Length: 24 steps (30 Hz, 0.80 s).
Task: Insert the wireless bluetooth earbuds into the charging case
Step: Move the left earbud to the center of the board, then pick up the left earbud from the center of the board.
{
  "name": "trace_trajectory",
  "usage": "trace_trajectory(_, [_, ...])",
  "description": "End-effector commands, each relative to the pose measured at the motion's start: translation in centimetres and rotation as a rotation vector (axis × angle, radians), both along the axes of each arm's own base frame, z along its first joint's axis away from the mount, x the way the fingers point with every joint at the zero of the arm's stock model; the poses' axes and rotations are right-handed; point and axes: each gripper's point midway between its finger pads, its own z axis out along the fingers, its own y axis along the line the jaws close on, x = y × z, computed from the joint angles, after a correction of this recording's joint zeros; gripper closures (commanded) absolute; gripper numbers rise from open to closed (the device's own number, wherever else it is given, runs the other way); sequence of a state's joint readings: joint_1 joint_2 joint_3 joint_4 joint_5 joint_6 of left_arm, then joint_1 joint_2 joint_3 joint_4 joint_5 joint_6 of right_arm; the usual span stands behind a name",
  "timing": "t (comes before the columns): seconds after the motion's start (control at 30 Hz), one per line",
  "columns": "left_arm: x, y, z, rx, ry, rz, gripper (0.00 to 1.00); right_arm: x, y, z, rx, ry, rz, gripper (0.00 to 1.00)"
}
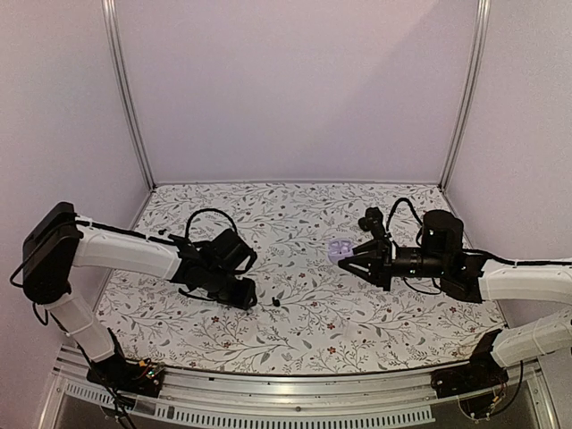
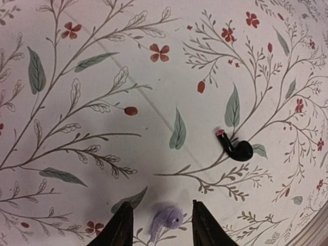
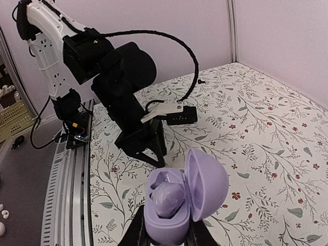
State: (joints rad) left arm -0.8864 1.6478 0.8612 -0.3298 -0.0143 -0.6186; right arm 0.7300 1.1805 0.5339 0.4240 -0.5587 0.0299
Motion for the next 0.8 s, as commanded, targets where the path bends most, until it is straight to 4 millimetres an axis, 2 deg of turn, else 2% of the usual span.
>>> trace_trajectory(0.0, [-0.5,1.4,1.0,0.141,-0.016,-0.091,0.59,0.1,-0.3,0.7,0.009,-0.022,-0.01,1.0])
trace_trajectory(0.17, [-1.6,0.2,1.5,0.192,-0.001,-0.264,0.51,0.2,-0.3,0.7,0.009,-0.023,-0.006,1.0])
trace_trajectory(0.37, [-1.9,-0.4,1.1,0.261,0.058,-0.384,0.49,0.1,-0.3,0.7,0.011,-0.021,-0.007,1.0])
trace_trajectory(0.5, [-2.3,-0.1,0.1,0.321,0.113,-0.423,0.53,0.1,-0.4,0.8,0.012,-0.023,-0.012,1.0])
trace_trajectory(0.77, [-1.7,-0.3,-0.5,0.37,0.118,-0.458,0.62,0.0,-0.6,0.6,0.011,-0.019,-0.018,1.0])
